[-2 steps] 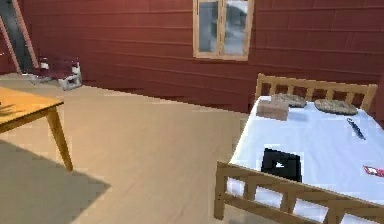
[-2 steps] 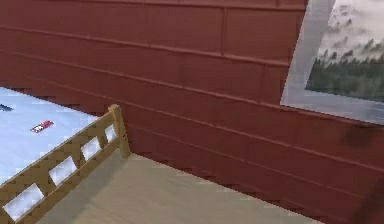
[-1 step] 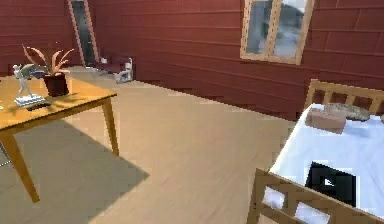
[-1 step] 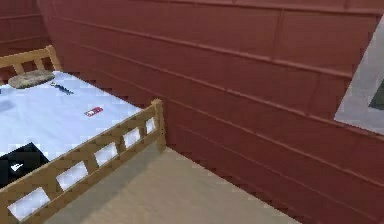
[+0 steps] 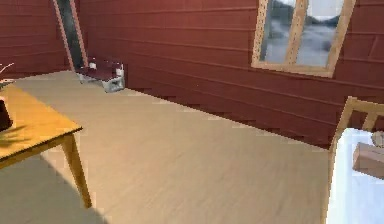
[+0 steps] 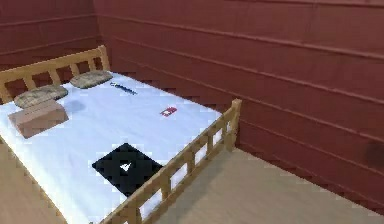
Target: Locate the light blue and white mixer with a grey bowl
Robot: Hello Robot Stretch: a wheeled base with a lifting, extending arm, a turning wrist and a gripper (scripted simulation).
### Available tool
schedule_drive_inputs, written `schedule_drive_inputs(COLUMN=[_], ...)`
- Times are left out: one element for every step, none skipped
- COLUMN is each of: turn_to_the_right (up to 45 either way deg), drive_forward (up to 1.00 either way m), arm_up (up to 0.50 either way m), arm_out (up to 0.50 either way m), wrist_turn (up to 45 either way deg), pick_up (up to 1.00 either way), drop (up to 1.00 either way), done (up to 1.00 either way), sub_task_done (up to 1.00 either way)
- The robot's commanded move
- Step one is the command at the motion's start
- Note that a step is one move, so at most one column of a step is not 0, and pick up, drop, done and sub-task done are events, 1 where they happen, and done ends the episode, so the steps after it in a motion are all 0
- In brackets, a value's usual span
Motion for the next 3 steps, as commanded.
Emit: schedule_drive_inputs(turn_to_the_right=[-18.0,0.0,24.0], drive_forward=[0.00,0.55,0.00], arm_up=[0.00,0.00,0.00], arm_out=[0.00,0.00,0.00], wrist_turn=[0.0,0.0,0.0], pick_up=[0.00,0.00,0.00], drop=[0.00,0.00,0.00], done=[0.00,0.00,0.00], sub_task_done=[0.00,0.00,0.00])
